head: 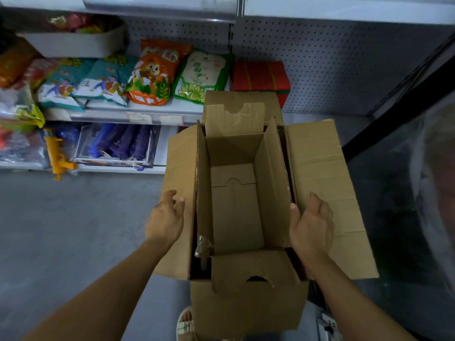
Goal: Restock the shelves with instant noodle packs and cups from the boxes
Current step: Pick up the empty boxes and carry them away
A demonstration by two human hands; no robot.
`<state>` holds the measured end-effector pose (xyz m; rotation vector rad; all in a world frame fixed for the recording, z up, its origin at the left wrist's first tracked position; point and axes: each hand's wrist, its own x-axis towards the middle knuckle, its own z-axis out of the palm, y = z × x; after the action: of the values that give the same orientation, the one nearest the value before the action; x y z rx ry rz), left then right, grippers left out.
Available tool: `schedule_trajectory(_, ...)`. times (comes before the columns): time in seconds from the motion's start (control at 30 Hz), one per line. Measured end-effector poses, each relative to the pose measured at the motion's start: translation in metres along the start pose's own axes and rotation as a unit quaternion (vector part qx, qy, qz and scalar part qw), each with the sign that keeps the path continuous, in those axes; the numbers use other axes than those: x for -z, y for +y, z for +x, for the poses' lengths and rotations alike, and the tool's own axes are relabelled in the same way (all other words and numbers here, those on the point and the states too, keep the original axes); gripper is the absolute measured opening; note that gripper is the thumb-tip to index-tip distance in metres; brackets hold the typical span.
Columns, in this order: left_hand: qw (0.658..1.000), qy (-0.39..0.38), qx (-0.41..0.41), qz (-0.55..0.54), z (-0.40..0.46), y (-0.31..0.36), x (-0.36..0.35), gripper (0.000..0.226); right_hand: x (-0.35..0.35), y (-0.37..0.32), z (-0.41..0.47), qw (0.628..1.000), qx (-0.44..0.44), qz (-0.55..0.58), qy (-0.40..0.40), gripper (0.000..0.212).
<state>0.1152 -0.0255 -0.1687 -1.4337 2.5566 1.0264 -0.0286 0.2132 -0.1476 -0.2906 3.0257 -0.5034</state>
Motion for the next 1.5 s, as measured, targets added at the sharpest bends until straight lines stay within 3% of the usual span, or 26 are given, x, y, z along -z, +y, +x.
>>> schedule_trajectory(0.27,0.992,-0.101,0.073,0.033,0.026,-0.047,-0.007,0.067,-0.004,0.014,-0.002,0.999,-0.046,-0.003,0.023,0.056)
schedule_trajectory(0.43,0.984,-0.133,0.118,-0.028,0.044,-0.062,-0.019,0.074,-0.005,0.032,0.014,0.998,-0.049,-0.024,0.015,0.061)
schedule_trajectory(0.63,0.973,-0.141,0.160,-0.092,0.050,-0.072,-0.035,0.073,-0.009,0.046,0.039,0.989,-0.082,-0.126,-0.013,0.073)
schedule_trajectory(0.9,0.977,-0.065,0.194,-0.062,0.052,-0.075,-0.020,0.076,-0.001,0.057,0.055,0.974,-0.161,-0.146,-0.064,0.080)
schedule_trajectory(1.13,0.983,0.004,0.181,-0.023,0.034,-0.053,0.016,0.063,0.021,0.027,0.038,0.981,-0.121,-0.148,-0.028,0.077)
schedule_trajectory(1.33,0.986,0.049,0.155,-0.047,0.011,-0.020,0.041,0.038,0.037,0.001,0.021,0.992,-0.052,-0.112,-0.019,0.079)
schedule_trajectory(1.43,0.990,0.033,0.131,-0.029,0.008,0.000,0.046,0.038,0.041,-0.007,0.024,0.995,-0.045,-0.081,-0.047,0.080)
schedule_trajectory(1.5,0.995,-0.013,0.100,0.001,0.007,0.011,0.045,0.040,0.041,-0.007,0.030,0.992,-0.068,-0.072,-0.077,0.060)
